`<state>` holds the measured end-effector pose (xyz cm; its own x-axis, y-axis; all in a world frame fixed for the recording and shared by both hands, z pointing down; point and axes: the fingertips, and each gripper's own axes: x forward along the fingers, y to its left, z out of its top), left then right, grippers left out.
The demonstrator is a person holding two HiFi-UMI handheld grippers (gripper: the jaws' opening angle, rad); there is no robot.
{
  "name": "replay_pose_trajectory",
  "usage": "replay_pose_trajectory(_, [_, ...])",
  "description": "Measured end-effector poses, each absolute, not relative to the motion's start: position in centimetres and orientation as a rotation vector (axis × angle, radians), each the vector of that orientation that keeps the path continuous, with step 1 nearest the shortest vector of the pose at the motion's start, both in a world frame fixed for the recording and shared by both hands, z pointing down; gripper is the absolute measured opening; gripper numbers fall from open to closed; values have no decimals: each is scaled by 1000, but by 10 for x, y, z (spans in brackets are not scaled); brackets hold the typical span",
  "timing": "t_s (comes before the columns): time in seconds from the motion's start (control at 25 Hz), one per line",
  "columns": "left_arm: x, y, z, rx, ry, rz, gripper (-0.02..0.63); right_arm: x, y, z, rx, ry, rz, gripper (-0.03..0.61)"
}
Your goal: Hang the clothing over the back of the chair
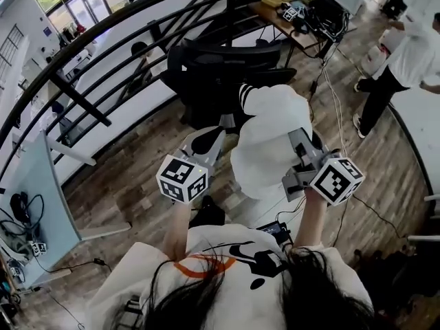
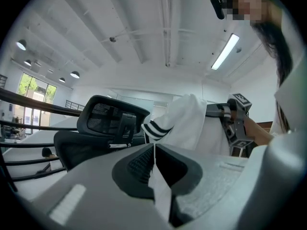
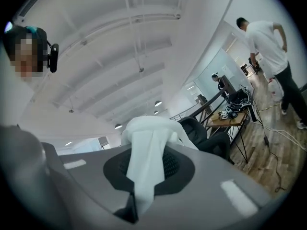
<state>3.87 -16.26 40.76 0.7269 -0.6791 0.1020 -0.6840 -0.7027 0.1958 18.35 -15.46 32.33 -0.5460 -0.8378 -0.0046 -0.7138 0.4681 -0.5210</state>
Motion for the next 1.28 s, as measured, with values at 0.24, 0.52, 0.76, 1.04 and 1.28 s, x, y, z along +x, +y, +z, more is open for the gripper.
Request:
replay_pose_trajectory(0.24, [26, -184, 401, 2725, -1049, 6, 0, 191, -182, 277, -1359, 2465, -566, 48])
replay_pose_trajectory(0.52, [7, -202, 400, 2710, -1025, -21, 0, 197, -212, 228, -1370, 2475, -477, 46])
replay_pose_trajectory(0.76, [-1, -222, 407, 2701, -1006, -22, 0, 187, -249, 185, -1294, 2495, -390, 48])
replay_pose_trajectory(1.04, [6, -229, 397, 2732, -947, -45, 0, 175, -281, 141, -1318, 2522, -275, 48])
replay_pose_trajectory(1.28, [-5, -242, 390, 2738, -964, -59, 0, 145, -320, 117, -1345, 2553, -173, 48])
